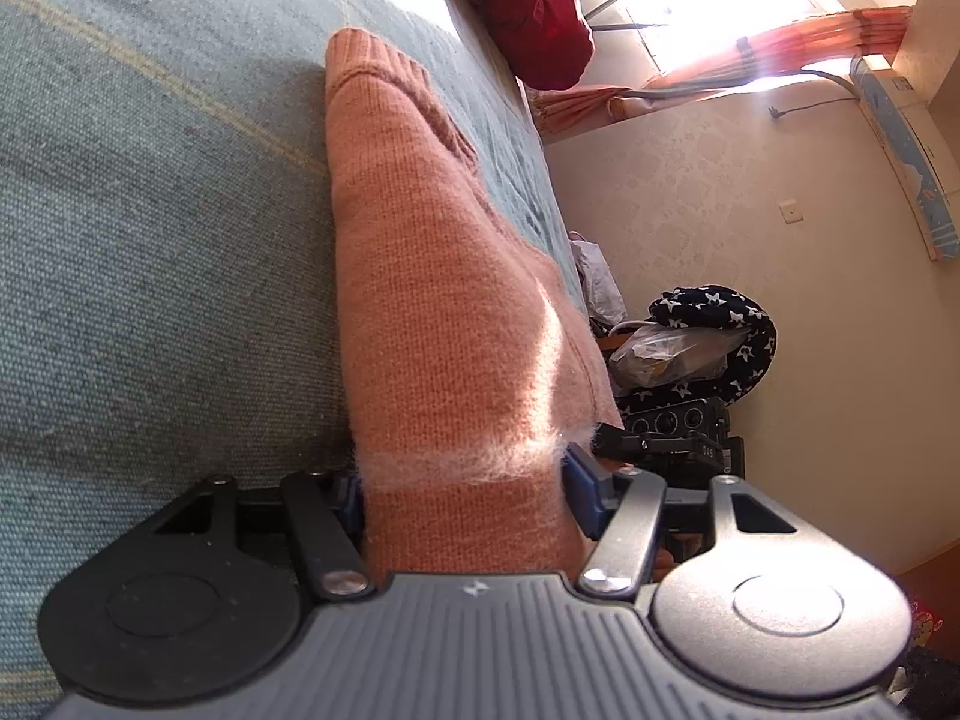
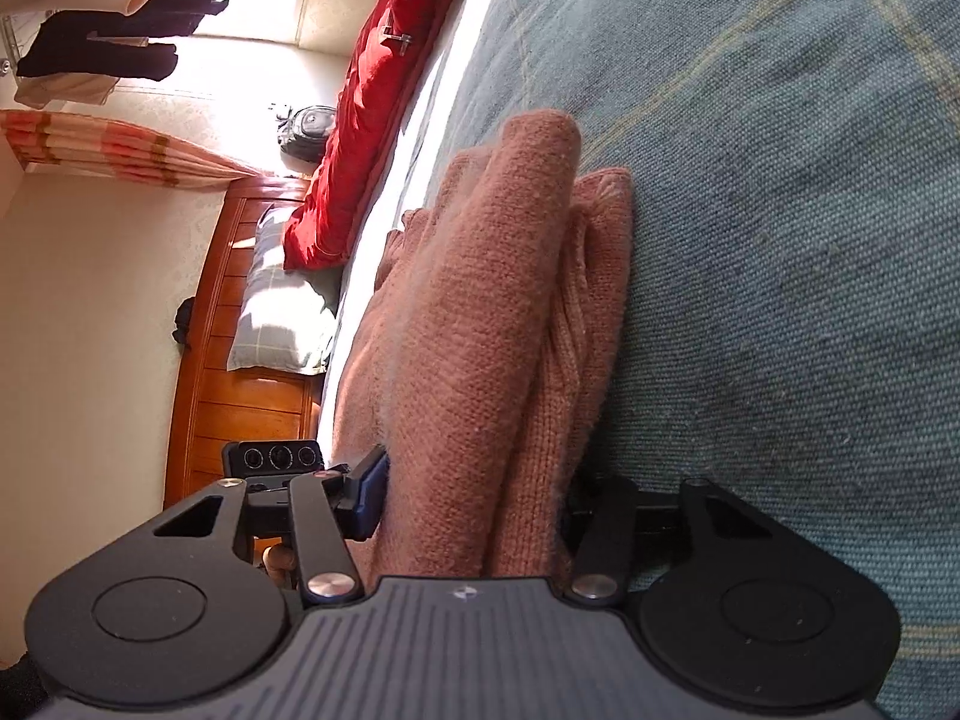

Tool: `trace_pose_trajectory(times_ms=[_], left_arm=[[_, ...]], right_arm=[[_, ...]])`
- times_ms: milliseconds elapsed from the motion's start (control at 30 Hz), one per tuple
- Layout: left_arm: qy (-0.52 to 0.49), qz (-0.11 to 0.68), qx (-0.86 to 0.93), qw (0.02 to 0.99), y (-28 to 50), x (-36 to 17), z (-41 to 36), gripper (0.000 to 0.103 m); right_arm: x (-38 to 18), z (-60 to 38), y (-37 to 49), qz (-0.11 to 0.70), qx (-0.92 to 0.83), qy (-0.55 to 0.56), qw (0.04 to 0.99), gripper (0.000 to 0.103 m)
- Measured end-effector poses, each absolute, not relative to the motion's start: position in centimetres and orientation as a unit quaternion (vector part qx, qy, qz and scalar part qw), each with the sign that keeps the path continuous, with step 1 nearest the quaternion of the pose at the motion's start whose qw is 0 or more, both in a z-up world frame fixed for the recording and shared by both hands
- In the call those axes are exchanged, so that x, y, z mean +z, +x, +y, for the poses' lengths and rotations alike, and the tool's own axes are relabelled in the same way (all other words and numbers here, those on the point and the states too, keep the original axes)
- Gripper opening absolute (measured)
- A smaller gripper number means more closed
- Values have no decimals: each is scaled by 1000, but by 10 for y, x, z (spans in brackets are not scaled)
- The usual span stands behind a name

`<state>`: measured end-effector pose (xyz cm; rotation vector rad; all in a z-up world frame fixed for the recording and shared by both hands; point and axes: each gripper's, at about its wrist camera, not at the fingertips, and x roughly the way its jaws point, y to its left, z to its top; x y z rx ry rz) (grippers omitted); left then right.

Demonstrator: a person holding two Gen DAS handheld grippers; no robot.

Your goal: Fold clothes

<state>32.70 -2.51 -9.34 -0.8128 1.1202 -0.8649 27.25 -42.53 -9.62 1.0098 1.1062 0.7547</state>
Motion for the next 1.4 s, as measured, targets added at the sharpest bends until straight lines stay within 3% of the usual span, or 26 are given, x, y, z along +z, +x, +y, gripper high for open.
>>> trace_pose_trajectory(times_ms=[200,667,1400], left_arm=[[-363,494,-378,694,321,-84,-22,59],[-358,448,-397,716,319,-41,29,59],[-380,395,-257,796,271,-2,274,58]], right_arm=[[-83,-421,271,481,344,444,674,61],[-25,-382,270,462,347,403,710,61],[5,-128,325,498,442,345,661,65]])
